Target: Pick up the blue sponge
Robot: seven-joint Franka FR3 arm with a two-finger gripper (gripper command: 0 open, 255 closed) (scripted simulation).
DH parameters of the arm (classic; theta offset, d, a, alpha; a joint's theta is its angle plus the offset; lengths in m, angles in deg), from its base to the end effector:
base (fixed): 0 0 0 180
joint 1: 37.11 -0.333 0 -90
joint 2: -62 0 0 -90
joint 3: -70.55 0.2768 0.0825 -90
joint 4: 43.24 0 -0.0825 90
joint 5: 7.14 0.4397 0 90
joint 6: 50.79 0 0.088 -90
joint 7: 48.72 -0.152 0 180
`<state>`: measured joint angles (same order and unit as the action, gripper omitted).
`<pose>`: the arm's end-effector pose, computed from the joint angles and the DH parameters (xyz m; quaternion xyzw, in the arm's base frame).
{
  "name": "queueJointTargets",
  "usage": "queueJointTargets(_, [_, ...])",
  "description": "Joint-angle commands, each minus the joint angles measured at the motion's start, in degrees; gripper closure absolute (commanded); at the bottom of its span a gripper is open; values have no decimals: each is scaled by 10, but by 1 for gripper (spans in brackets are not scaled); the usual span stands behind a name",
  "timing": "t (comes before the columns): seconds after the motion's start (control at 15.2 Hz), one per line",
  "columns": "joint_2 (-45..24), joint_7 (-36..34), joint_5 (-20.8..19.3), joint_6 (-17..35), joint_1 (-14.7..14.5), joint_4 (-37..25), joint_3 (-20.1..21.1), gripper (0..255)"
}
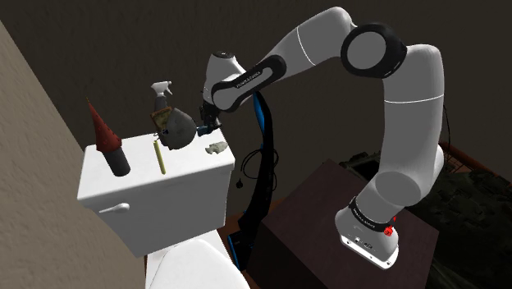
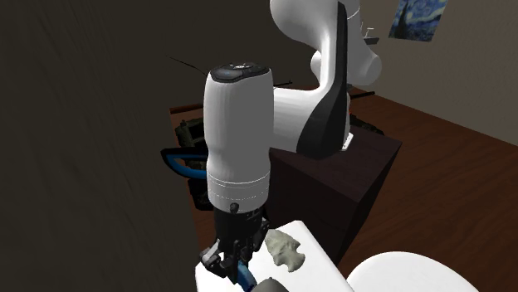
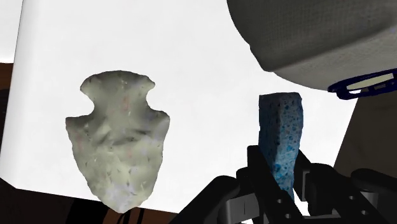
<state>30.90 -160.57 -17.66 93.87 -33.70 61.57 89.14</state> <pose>0.6707 0.1788 0.1505 -0.6914 0.7161 -0.0232 0.0929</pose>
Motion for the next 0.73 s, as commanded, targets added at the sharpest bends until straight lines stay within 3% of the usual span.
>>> queueJointTargets(0.0, [8, 2, 3, -9, 2, -2, 3, 255])
queueJointTargets(0.66, [54, 13, 23, -67, 12, -15, 17, 255])
